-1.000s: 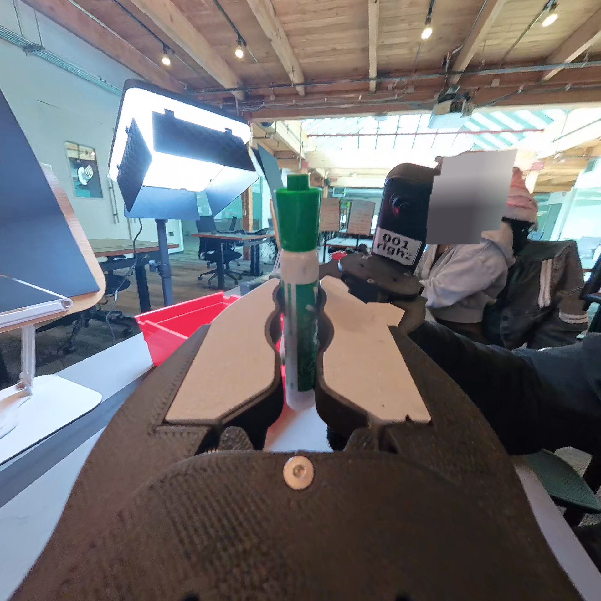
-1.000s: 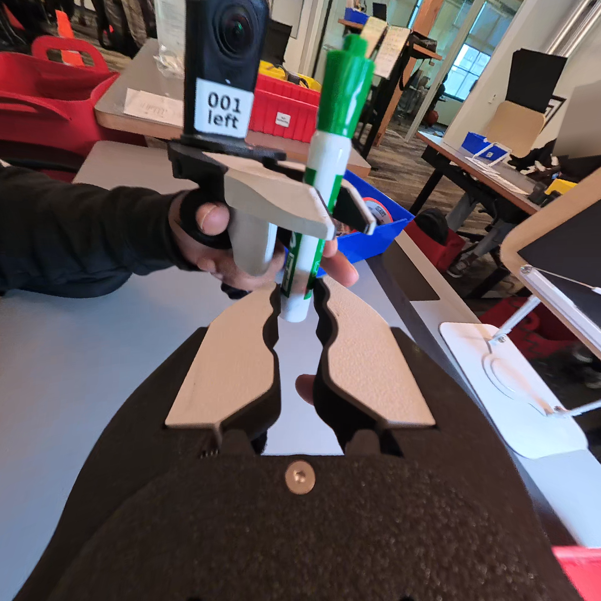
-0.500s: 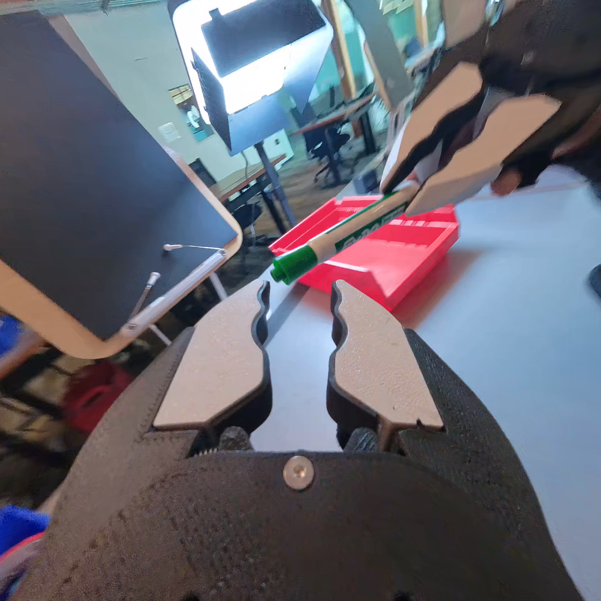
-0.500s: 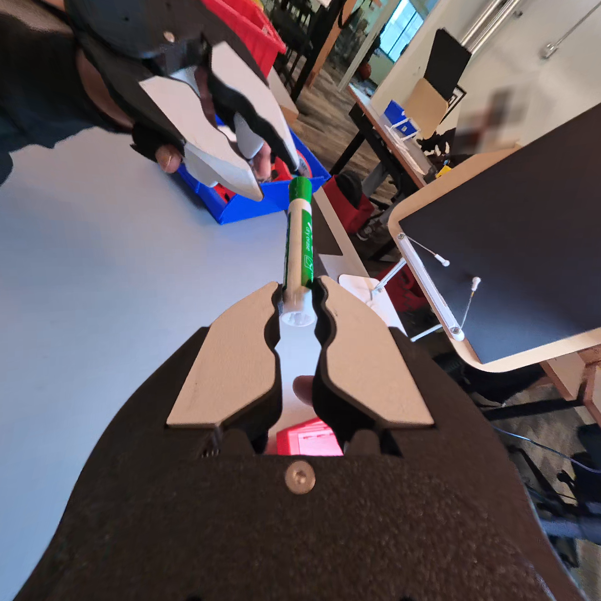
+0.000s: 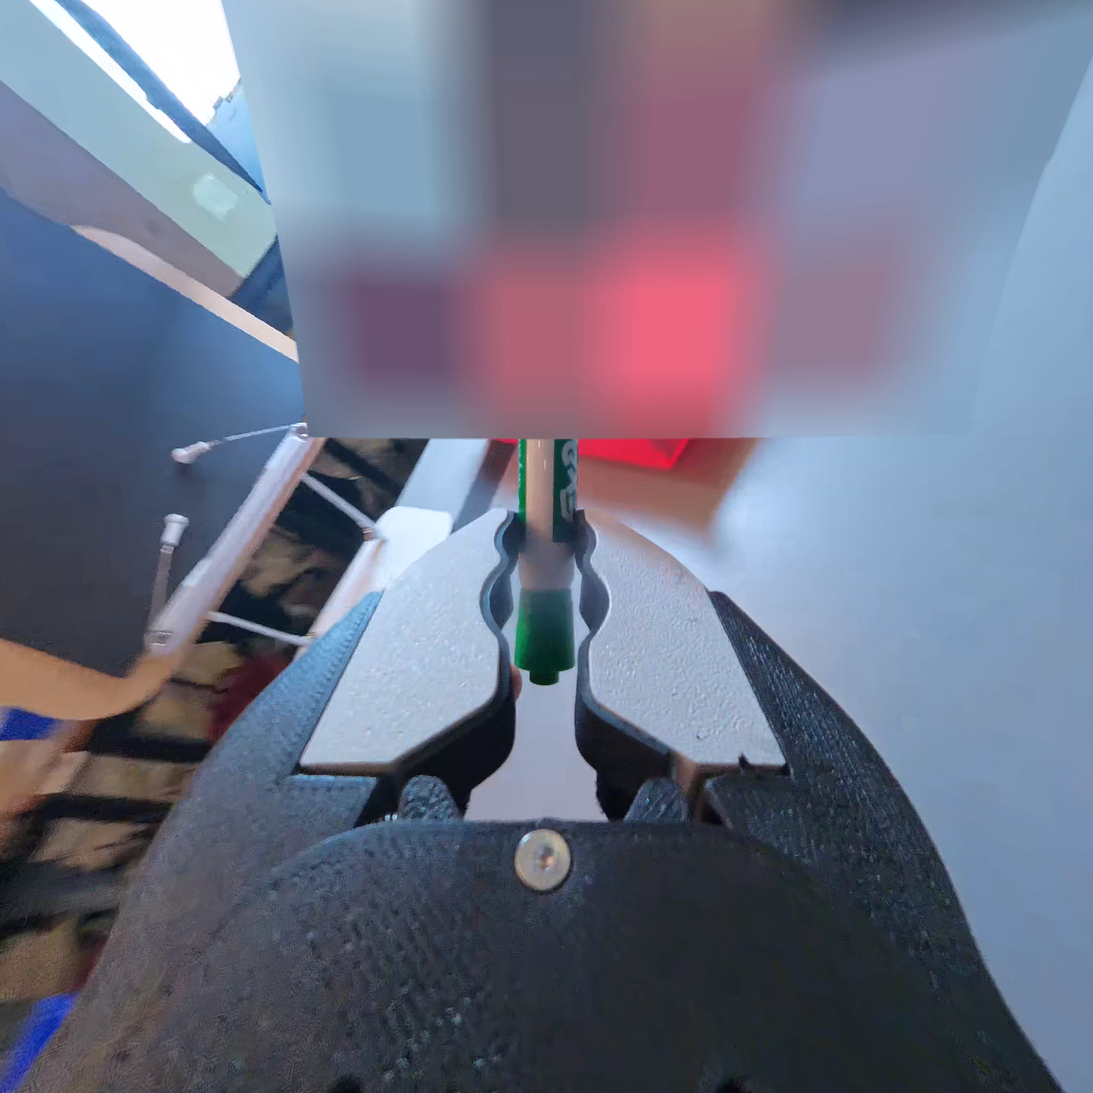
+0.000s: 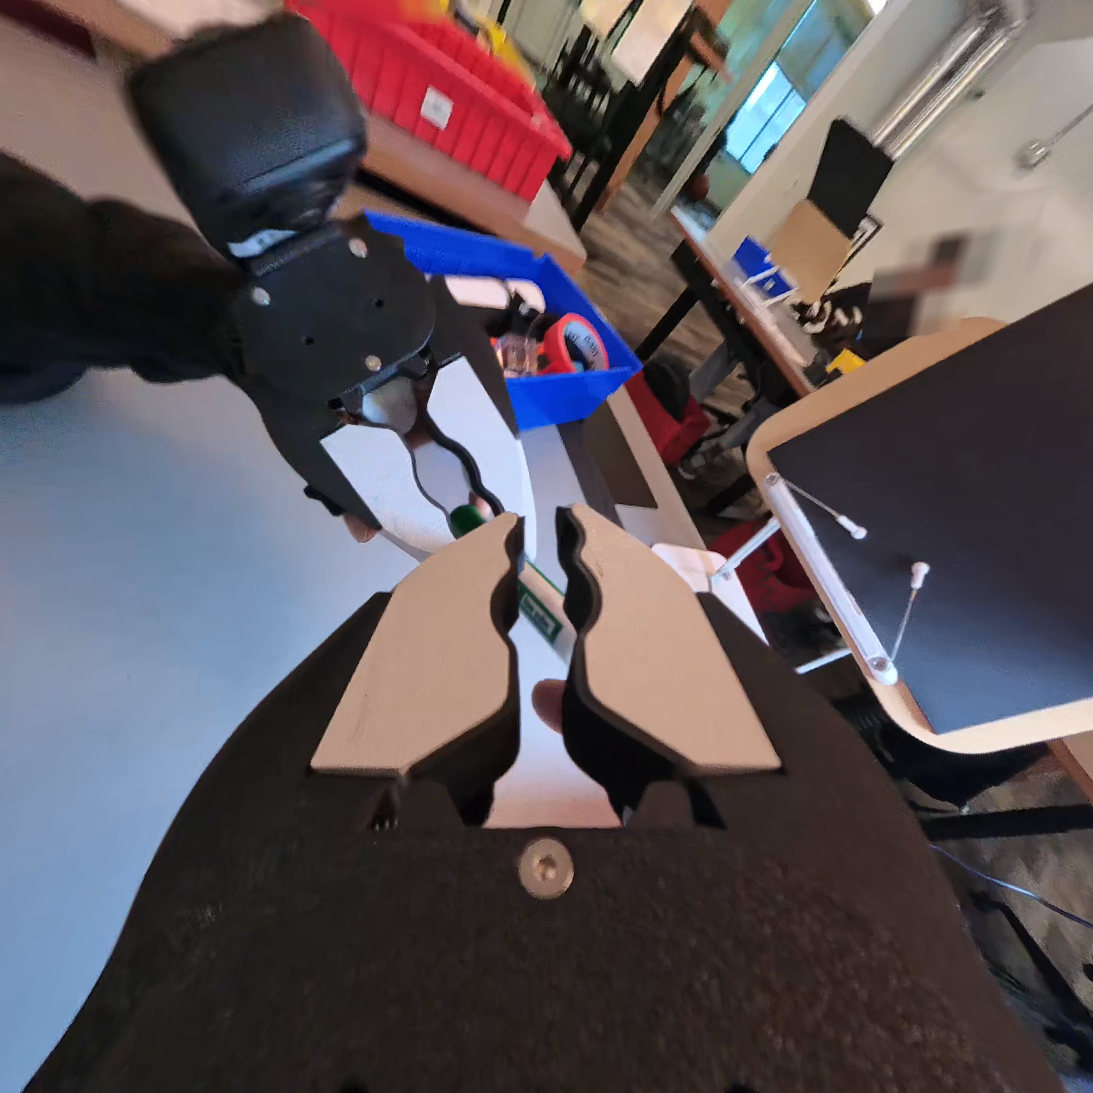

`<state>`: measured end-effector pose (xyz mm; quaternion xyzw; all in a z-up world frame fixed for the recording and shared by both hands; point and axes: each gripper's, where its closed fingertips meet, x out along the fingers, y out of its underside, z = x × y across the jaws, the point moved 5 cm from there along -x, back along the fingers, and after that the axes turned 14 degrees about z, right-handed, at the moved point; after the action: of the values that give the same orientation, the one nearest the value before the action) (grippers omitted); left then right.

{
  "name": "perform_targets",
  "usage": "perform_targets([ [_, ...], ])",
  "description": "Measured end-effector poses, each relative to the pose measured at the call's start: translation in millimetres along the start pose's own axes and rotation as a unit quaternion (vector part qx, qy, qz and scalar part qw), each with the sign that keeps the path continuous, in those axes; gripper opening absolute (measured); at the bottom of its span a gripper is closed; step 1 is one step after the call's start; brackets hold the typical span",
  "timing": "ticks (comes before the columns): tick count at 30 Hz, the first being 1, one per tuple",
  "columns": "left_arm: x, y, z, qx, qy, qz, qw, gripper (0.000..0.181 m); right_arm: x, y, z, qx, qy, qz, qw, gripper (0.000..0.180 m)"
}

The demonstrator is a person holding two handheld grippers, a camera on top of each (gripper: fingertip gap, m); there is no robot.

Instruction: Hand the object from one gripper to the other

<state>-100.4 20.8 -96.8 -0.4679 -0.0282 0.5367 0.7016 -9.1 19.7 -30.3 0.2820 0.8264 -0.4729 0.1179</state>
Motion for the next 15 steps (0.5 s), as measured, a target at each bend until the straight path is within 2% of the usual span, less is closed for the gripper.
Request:
perform_targets([
  [3,-6.5,2.3,15.9,-0.128,0.065,-0.046,0.989,0.018,-16.1,-6.9,-11.5,0.016,0.024,-0.064,0.998,0.023],
  [5,-9.2,4.4,25.0,-0.216,0.115,-0.064,0.967,0.018,-20.9,-8.4,-11.8,-0.010,0.047,-0.073,0.996,0.027],
  [8,-6.5,12.0,33.1,-0.336,0.184,-0.061,0.922,0.018,-2.2,5.0,-8.1,-0.097,0.109,0.015,0.989,0.035],
  [10,0.1,20.1,32.5,-0.390,0.217,-0.042,0.894,0.018,20.5,18.5,-6.9,-0.156,0.156,0.086,0.972,0.042],
  [15,22.4,35.9,11.8,-0.447,0.301,0.013,0.842,0.018,73.4,43.0,8.2,-0.251,0.201,0.137,0.937,0.054],
])
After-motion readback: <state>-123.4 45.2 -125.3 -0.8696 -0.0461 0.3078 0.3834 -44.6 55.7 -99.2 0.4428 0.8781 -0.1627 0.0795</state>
